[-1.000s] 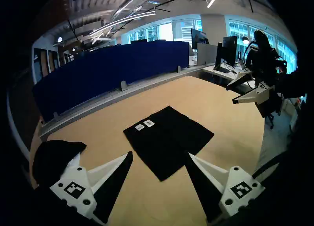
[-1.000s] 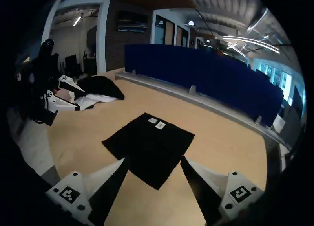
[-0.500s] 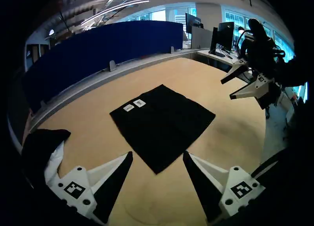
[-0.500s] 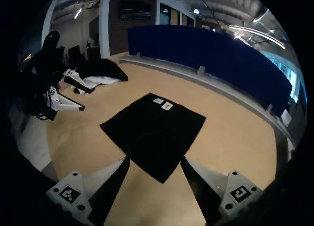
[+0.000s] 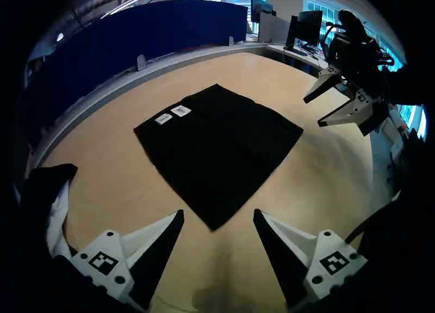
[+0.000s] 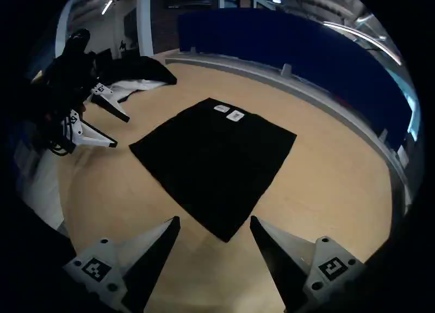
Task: Fold towel
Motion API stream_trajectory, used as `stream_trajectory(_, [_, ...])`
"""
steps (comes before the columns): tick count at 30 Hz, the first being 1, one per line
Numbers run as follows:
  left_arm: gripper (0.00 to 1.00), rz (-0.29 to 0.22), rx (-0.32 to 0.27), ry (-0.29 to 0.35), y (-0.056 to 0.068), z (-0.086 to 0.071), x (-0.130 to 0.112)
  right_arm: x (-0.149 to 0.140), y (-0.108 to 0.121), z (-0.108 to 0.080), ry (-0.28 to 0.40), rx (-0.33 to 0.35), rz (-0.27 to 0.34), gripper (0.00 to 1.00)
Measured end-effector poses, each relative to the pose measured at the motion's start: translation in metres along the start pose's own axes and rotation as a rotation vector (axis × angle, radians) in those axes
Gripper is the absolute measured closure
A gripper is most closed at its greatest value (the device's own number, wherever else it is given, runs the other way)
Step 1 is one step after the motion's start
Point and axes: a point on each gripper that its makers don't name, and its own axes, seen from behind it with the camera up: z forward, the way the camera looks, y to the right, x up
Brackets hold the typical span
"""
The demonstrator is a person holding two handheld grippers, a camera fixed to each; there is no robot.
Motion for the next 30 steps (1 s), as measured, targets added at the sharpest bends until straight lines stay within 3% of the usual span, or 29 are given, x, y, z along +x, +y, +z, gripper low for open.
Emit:
stream_trajectory(9, [0.06,-0.040,-0.007,-0.036,-0.004,0.010,-0.006,-0.014,0.005,0.013,-0.042,0.001,0.017,0.00])
stream_trajectory(16, [0.06,-0.034,-0.027,-0.072,0.001,0.019,-0.015,-0.031,0.008,0.025,-0.087,0.004,0.016,0.00])
stream_trajectory(20, [0.06,-0.031,-0.026,-0.100,-0.001,0.023,-0.023,-0.038,0.008,0.031,-0.101,0.009,0.017,0.09])
stream_trajectory(30, [0.10,-0.041,-0.019,-0.127,0.000,0.029,-0.031,-0.049,0.008,0.039,-0.118,0.022,0.023,0.19])
